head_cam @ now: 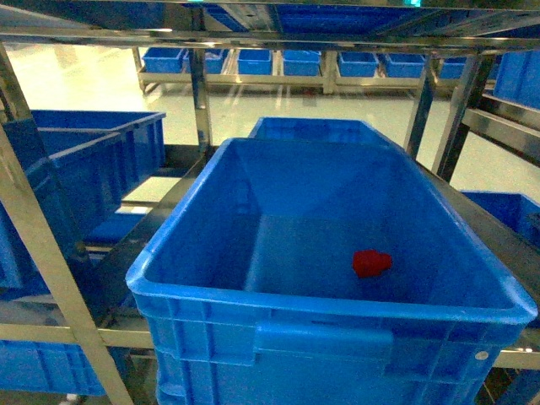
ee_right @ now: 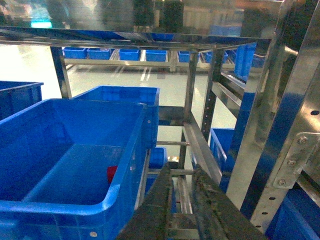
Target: Pick red block from blue box to shelf
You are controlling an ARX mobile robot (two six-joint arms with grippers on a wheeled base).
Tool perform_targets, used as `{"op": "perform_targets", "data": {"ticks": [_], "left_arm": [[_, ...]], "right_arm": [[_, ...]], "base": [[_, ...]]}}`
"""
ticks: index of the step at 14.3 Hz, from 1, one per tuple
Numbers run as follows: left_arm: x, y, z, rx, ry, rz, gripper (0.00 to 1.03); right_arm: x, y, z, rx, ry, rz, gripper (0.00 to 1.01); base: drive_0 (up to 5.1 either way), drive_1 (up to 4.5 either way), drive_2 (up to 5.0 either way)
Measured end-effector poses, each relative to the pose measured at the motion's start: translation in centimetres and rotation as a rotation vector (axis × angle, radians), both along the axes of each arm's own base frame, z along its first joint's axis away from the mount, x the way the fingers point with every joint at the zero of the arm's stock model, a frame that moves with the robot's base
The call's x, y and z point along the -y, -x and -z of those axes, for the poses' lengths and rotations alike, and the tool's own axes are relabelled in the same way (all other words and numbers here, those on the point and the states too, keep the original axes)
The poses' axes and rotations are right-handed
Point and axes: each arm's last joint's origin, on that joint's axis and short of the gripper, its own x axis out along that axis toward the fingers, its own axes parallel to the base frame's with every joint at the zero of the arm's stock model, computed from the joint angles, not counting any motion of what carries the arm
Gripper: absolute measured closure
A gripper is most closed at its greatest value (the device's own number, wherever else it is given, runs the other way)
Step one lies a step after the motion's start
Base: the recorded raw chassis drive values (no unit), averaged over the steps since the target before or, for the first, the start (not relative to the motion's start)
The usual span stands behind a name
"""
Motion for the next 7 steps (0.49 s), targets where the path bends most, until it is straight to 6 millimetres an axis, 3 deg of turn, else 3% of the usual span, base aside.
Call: {"op": "perform_targets", "data": {"ticks": [2,6,7], "left_arm": [[0.0,0.0,0.0,0.000,0.000,0.000,0.05],[0.0,0.0,0.0,0.000,0.000,0.000,0.05],[0.0,0.0,0.0,0.000,0.000,0.000,0.05]], "right_arm": [[0.0,0.9,0.9,-0.032,-0.006,0.000,1.00],[0.0,1.2,1.3,0.008,-0.007,-0.002,1.00],[0.0,1.2,1.3,0.008,-0.006,-0.002,0.74]], "base": [[0.0,0.00,0.0],[0.0,0.00,0.0],[0.0,0.00,0.0]]}}
